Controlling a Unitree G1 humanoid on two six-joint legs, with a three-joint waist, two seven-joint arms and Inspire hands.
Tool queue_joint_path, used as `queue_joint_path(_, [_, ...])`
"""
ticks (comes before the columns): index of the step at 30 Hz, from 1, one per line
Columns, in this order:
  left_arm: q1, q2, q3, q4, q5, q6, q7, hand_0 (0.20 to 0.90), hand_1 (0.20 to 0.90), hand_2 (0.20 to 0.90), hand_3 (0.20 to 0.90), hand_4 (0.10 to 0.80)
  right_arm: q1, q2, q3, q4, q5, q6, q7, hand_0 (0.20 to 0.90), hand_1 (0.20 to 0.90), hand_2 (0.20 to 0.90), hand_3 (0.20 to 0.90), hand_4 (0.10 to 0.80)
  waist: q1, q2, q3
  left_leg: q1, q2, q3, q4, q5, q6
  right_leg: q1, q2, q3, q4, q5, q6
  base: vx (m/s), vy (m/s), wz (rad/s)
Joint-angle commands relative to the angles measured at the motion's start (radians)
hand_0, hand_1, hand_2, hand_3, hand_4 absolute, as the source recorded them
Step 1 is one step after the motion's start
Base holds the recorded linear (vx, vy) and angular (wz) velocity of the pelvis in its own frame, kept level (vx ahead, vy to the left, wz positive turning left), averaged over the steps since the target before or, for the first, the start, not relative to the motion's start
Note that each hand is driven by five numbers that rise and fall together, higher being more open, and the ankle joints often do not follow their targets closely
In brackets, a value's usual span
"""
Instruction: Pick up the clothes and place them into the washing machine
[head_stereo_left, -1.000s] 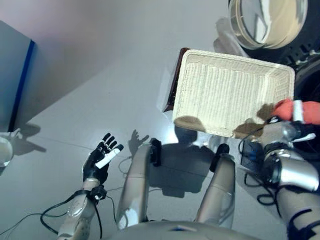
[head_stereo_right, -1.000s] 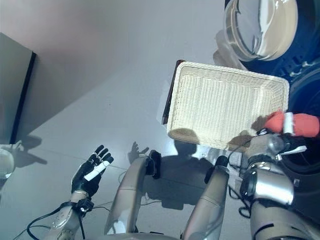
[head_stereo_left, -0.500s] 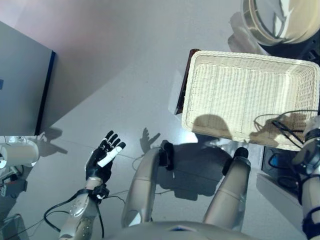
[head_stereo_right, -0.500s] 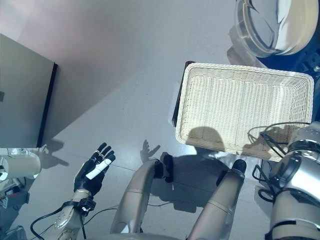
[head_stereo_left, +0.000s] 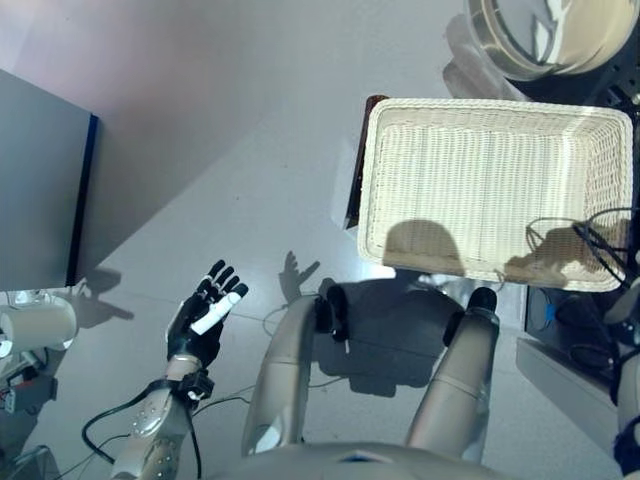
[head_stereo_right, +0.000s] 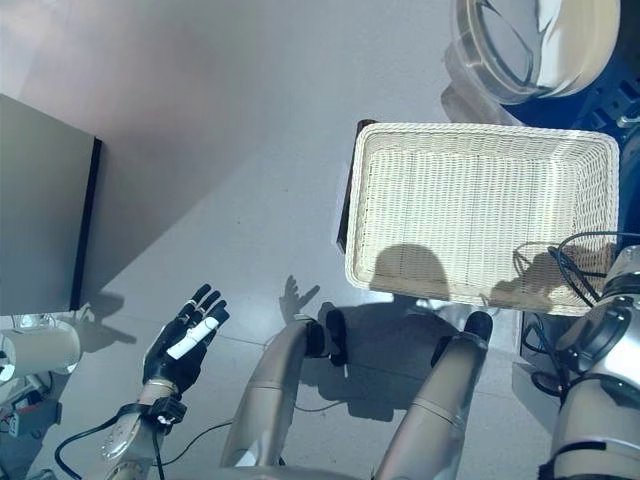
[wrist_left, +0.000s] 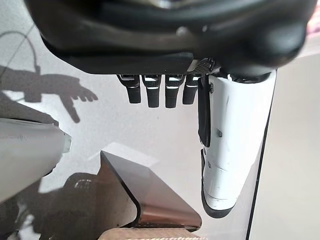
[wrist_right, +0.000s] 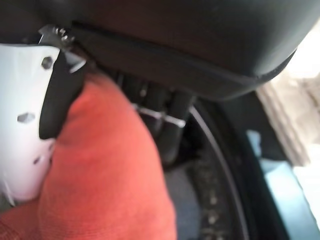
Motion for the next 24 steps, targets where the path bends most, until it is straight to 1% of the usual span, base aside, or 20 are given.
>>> queue_joint_path(1, [0.02,0.053,0.05,-0.038,-0.028,-0.075,0.019,0.9,0.9,0.9,0.9,0.8,0.036,-0.04,0.101,-0.031,-0.069,-0.143,0.012,0.9,0.9,0.9,0.9,0.8,-0.015,-0.029,-0.06,0.007,0.061,-0.074,-0.152,0.109,-0.143,-0.021,0.016,0.004,0.089,-0.087,-0.083,0.015,-0.026,-0.05])
queue_joint_path(4, [0.021,0.055,0.061,-0.03,-0.031,-0.073,0.019,0.9,0.9,0.9,0.9,0.8,0.024,-0.019,0.115,-0.034,-0.073,-0.133,0.023,0.9,0.9,0.9,0.9,0.8,-0.015,-0.036,-0.056,0.011,0.062,-0.077,-0.152,0.109,-0.145,-0.006,0.02,-0.005,0.088,-0.089,-0.085,-0.013,-0.028,-0.07])
queue_joint_path(5, [0.022,0.054,0.062,-0.026,-0.029,-0.073,0.018,0.9,0.9,0.9,0.9,0.8,0.025,-0.005,0.122,-0.032,-0.075,-0.125,0.029,0.9,0.9,0.9,0.9,0.8,-0.013,-0.039,-0.055,0.013,0.061,-0.079,-0.16,0.121,-0.143,-0.001,0.021,-0.009,0.079,-0.079,-0.086,0.0,-0.038,-0.01])
queue_joint_path(6, [0.021,0.055,0.062,-0.023,-0.028,-0.075,0.016,0.9,0.9,0.9,0.9,0.8,0.026,0.014,0.126,-0.032,-0.076,-0.119,0.041,0.9,0.9,0.9,0.9,0.8,-0.011,-0.043,-0.054,0.019,0.063,-0.081,-0.161,0.116,-0.145,0.009,0.02,-0.013,0.077,-0.084,-0.085,-0.091,-0.026,0.03])
queue_joint_path(7, [0.016,0.055,0.063,-0.024,-0.027,-0.077,0.014,0.9,0.9,0.9,0.9,0.8,0.033,0.04,0.136,-0.031,-0.069,-0.104,0.066,0.9,0.9,0.9,0.9,0.8,-0.009,-0.046,-0.048,0.017,0.063,-0.078,-0.171,0.143,-0.141,0.011,0.021,-0.017,0.059,-0.057,-0.09,-0.073,-0.02,0.0])
queue_joint_path(8, [0.012,0.053,0.066,-0.018,-0.025,-0.078,0.014,0.9,0.9,0.9,0.9,0.8,0.044,0.072,0.138,-0.039,-0.053,-0.106,0.091,0.9,0.9,0.9,0.9,0.8,-0.01,-0.051,-0.045,0.027,0.063,-0.077,-0.182,0.149,-0.141,0.021,0.023,-0.021,0.05,-0.051,-0.091,0.0,0.0,0.0])
queue_joint_path(9, [0.012,0.054,0.068,-0.015,-0.025,-0.079,0.013,0.9,0.9,0.9,0.9,0.8,0.048,0.079,0.136,-0.042,-0.048,-0.109,0.097,0.9,0.9,0.9,0.9,0.8,-0.011,-0.054,-0.049,0.04,0.063,-0.08,-0.179,0.125,-0.145,0.033,0.023,-0.021,0.056,-0.074,-0.087,0.0,0.0,0.0])
queue_joint_path(10, [-0.002,0.054,0.064,-0.008,-0.019,-0.08,0.011,0.9,0.9,0.9,0.9,0.8,0.059,0.121,0.139,-0.054,-0.04,-0.104,0.13,0.9,0.9,0.9,0.9,0.8,-0.012,-0.063,-0.042,0.041,0.062,-0.079,-0.193,0.155,-0.14,0.039,0.029,-0.025,0.037,-0.045,-0.092,0.016,-0.034,-0.03])
queue_joint_path(14, [-0.019,0.052,0.08,0.016,-0.014,-0.076,-0.002,0.9,0.9,0.9,0.9,0.8,0.098,0.178,0.12,-0.038,-0.029,-0.078,0.17,0.9,0.9,0.9,0.9,0.8,-0.003,-0.086,-0.039,0.081,0.054,-0.087,-0.236,0.171,-0.14,0.106,0.025,-0.047,-0.017,-0.027,-0.088,0.019,-0.036,-0.01])
queue_joint_path(15, [-0.02,0.053,0.081,0.017,-0.015,-0.076,-0.003,0.9,0.9,0.9,0.9,0.8,0.099,0.179,0.118,-0.038,-0.028,-0.077,0.173,0.9,0.9,0.9,0.9,0.8,-0.004,-0.087,-0.043,0.095,0.053,-0.091,-0.241,0.155,-0.142,0.121,0.025,-0.049,-0.019,-0.042,-0.084,0.028,-0.02,0.03])
queue_joint_path(16, [-0.03,0.05,0.09,0.033,-0.009,-0.078,-0.004,0.9,0.9,0.9,0.9,0.8,0.113,0.206,0.119,-0.033,-0.03,-0.063,0.187,0.9,0.9,0.9,0.9,0.8,0.001,-0.096,-0.042,0.106,0.047,-0.087,-0.281,0.188,-0.139,0.144,0.024,-0.063,-0.067,-0.008,-0.081,0.028,-0.01,0.06])
queue_joint_path(19, [-0.041,0.056,0.101,0.041,0.007,-0.078,-0.019,0.9,0.9,0.9,0.9,0.8,0.134,0.242,0.125,-0.016,-0.042,-0.025,0.213,0.9,0.9,0.9,0.9,0.8,0.008,-0.116,-0.041,0.155,0.034,-0.088,-0.347,0.211,-0.138,0.21,0.021,-0.088,-0.148,0.027,-0.071,0.012,-0.013,0.14])
queue_joint_path(20, [-0.045,0.054,0.101,0.041,0.016,-0.079,-0.025,0.9,0.9,0.9,0.9,0.8,0.15,0.267,0.126,-0.01,-0.049,-0.015,0.221,0.9,0.9,0.9,0.9,0.8,0.012,-0.125,-0.04,0.173,0.032,-0.089,-0.369,0.221,-0.139,0.239,0.017,-0.099,-0.181,0.04,-0.066,0.035,-0.018,0.12])
queue_joint_path(22, [-0.049,0.054,0.101,0.045,0.023,-0.078,-0.031,0.9,0.9,0.9,0.9,0.8,0.164,0.286,0.128,-0.003,-0.056,-0.002,0.231,0.9,0.9,0.9,0.9,0.8,0.015,-0.133,-0.042,0.199,0.028,-0.093,-0.398,0.23,-0.139,0.273,0.015,-0.112,-0.216,0.054,-0.061,0.067,-0.025,0.12])
queue_joint_path(24, [-0.058,0.046,0.103,0.059,0.027,-0.074,-0.041,0.9,0.9,0.9,0.9,0.8,0.193,0.321,0.129,-0.008,-0.047,0.013,0.266,0.9,0.9,0.9,0.9,0.8,0.015,-0.148,-0.041,0.243,0.018,-0.1,-0.445,0.245,-0.138,0.332,0.012,-0.131,-0.278,0.079,-0.055,0.086,-0.026,0.08])
